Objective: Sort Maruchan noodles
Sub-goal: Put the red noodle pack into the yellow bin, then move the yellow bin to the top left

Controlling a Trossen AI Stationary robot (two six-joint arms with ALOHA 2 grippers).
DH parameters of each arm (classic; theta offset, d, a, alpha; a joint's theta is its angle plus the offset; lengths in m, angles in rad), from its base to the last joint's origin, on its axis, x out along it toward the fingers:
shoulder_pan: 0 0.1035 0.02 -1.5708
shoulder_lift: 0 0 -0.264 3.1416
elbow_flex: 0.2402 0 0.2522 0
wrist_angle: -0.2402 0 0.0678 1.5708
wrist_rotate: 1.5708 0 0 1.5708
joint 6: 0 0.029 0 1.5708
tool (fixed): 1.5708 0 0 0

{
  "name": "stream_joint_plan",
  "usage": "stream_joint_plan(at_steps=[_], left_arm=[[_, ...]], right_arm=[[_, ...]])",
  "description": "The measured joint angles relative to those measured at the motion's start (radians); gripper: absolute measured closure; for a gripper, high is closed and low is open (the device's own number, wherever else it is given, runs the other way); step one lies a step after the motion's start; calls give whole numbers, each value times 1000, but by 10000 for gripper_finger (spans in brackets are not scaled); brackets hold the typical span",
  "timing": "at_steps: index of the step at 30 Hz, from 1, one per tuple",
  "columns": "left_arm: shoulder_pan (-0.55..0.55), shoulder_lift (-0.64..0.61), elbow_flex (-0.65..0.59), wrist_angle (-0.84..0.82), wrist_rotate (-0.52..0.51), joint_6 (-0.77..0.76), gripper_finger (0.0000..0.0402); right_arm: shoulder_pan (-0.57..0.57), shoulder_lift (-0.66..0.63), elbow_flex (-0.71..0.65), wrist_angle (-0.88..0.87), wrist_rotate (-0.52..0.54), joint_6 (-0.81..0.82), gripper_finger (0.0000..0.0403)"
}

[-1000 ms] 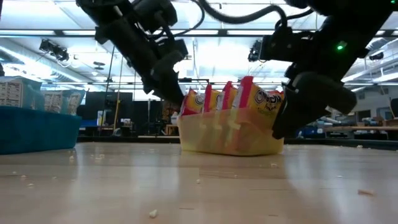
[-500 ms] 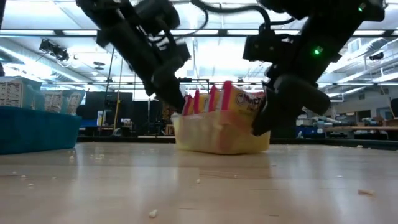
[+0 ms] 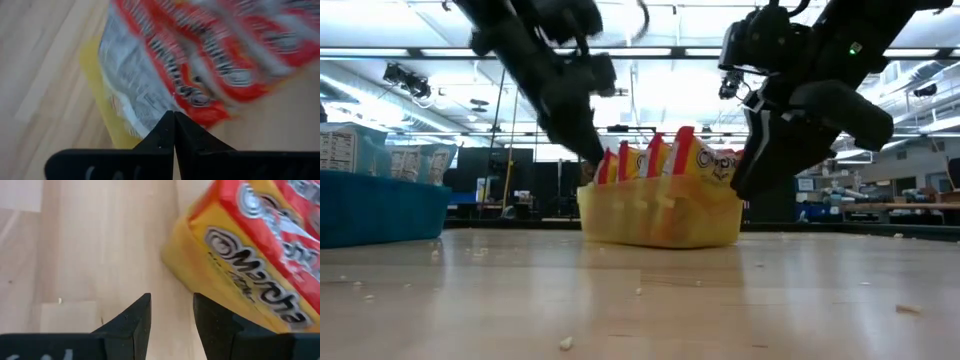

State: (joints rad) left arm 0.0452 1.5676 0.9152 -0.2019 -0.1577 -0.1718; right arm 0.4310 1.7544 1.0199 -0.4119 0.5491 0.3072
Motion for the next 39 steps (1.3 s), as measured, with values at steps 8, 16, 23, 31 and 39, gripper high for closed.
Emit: stream_joint_plan(at_steps=[8, 16, 23, 31, 39], left_arm=[[69, -63, 36, -144, -76, 53, 395], [-1, -83, 36, -187, 127, 132, 394], [-170, -149, 40, -301, 180, 98, 393], [-250, -86, 37, -177, 135, 140, 393], [-139, 45, 44, -32, -4, 356, 393]], right_arm=[[-80, -6, 0, -61, -35, 26, 251], [-261, -6, -15, 0, 42, -127, 251], [-417, -6, -18, 292, -47, -380, 251], [-556, -5, -23, 686, -141, -526, 251], [-487, -115, -23, 585, -116, -522, 251]])
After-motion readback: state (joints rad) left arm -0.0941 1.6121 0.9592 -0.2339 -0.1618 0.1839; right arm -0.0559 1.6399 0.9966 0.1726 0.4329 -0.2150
